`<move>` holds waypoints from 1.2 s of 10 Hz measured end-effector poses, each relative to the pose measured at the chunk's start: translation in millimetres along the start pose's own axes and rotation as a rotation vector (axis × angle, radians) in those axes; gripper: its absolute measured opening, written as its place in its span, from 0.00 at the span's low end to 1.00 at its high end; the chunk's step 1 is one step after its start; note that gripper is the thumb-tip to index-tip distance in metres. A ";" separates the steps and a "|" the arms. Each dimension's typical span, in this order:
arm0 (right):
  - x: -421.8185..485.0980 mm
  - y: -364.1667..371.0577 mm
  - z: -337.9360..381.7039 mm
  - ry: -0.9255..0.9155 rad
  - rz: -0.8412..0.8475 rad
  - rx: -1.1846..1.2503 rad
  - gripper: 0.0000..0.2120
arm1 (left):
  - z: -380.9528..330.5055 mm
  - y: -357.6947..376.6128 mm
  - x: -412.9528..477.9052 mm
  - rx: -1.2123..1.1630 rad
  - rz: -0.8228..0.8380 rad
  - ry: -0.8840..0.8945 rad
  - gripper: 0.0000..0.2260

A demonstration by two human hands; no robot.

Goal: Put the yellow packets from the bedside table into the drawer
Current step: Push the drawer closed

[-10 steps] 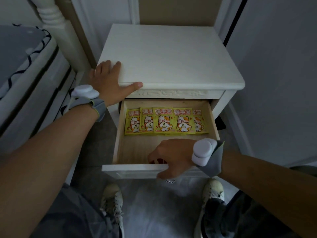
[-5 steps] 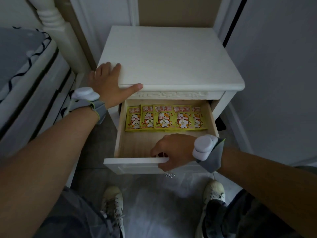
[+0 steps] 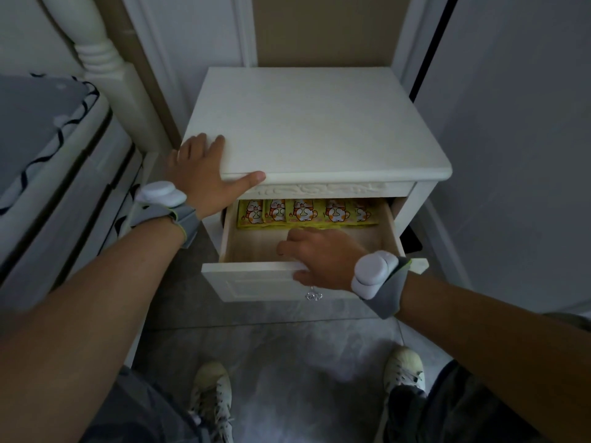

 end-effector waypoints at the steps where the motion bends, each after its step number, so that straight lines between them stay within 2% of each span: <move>1: 5.4 -10.8 2.5 -0.011 -0.120 -0.112 0.24 | 0.5 1.9 -1.4 0.010 0.017 -0.005 0.49; 2: 12.2 -18.1 2.2 0.031 -0.229 -0.164 0.27 | 0.7 2.2 -1.3 0.005 0.027 -0.006 0.50; 3: 16.3 -16.9 1.0 0.102 -0.229 -0.116 0.23 | 0.9 2.3 -1.5 -0.007 0.047 -0.009 0.51; 4: 15.7 -11.1 -4.7 0.163 -0.141 -0.184 0.15 | -1.2 3.7 -2.2 -0.006 0.055 0.000 0.51; 5: 22.8 -8.6 -10.4 0.198 -0.147 -0.221 0.13 | 1.2 5.5 -1.2 -0.019 0.058 -0.005 0.51; 6: 25.4 -1.9 -15.3 0.259 -0.132 -0.148 0.08 | 2.4 6.4 -2.0 -0.019 0.065 -0.009 0.52; 9: 37.4 12.1 -38.4 0.348 -0.052 0.076 0.20 | 2.3 5.6 -2.2 -0.017 0.056 -0.018 0.52; 12: 48.9 31.1 -55.8 0.355 0.050 0.058 0.31 | 4.2 7.3 -3.3 -0.025 0.058 -0.028 0.52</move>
Point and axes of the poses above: each hand's wrist, its own x-axis towards the middle knuckle, its own y-axis out of the palm, z = x × y, the point moved 9 cm from there along x, towards the middle knuckle, and after that the axes turned 6 degrees about -z, right-handed, at the moved point
